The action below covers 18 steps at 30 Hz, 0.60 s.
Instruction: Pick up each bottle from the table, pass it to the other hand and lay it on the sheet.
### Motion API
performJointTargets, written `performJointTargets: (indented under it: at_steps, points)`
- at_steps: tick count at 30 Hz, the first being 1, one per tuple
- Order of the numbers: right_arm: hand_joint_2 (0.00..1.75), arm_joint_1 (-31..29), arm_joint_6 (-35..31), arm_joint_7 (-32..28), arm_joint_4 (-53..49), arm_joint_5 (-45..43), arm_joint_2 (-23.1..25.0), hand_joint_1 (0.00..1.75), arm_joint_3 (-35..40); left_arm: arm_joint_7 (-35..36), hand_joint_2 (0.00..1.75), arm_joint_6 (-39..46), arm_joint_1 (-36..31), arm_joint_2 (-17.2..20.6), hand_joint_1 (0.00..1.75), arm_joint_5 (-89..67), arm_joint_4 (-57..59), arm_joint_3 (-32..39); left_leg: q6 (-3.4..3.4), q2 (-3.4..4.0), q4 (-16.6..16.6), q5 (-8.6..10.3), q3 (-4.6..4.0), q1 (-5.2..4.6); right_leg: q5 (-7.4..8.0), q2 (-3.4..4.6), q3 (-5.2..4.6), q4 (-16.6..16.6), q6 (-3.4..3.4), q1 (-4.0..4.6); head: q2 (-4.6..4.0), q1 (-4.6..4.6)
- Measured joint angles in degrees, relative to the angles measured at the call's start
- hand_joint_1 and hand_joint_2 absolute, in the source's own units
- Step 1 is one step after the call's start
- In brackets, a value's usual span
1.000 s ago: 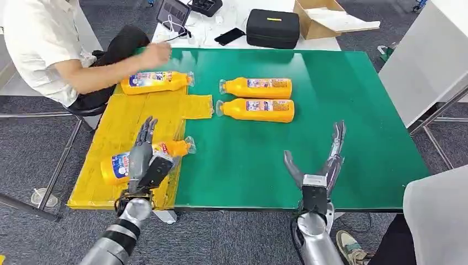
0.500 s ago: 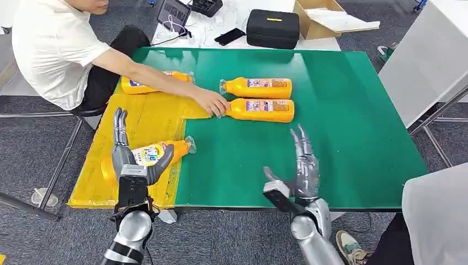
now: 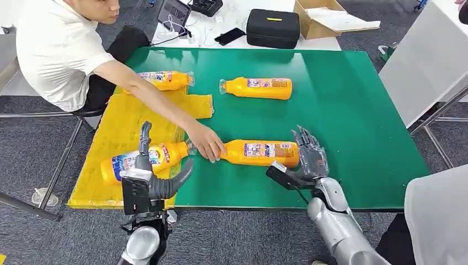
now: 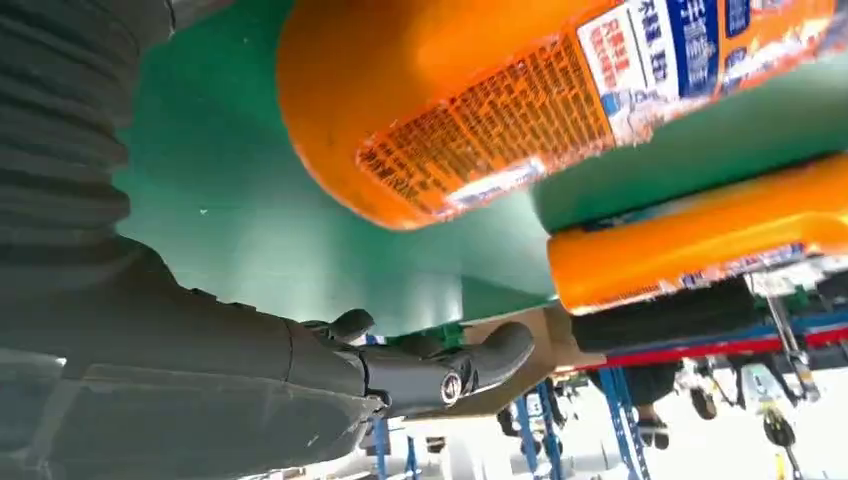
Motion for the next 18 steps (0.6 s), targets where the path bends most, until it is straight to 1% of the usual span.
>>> performJointTargets:
  at_steps: [13,18]
  points:
    - [1.75,-3.59,2.88,1.27,4.76,1.97,-0.83,0.0,2.05,0.92,1.75,0.2,0.04,0.02,0.0,-0.41,-0.09,-1.62,0.0,0.0,0.0,0.0,-0.01,-0.02,0.0,-0.01,0.0,0.0,0.0,-0.02,-0.02,-0.02]
    - [1.75,-5.45,6.92,1.14,6.46,1.83,-0.61,0.0,3.25,1.31,1.75,-0.63,-0.24,0.02,0.0,-0.44,-0.07,-2.21,0.0,0.01,0.0,0.0,-0.01,-0.01,0.0,0.0,0.0,0.01,0.0,-0.01,-0.02,-0.02]
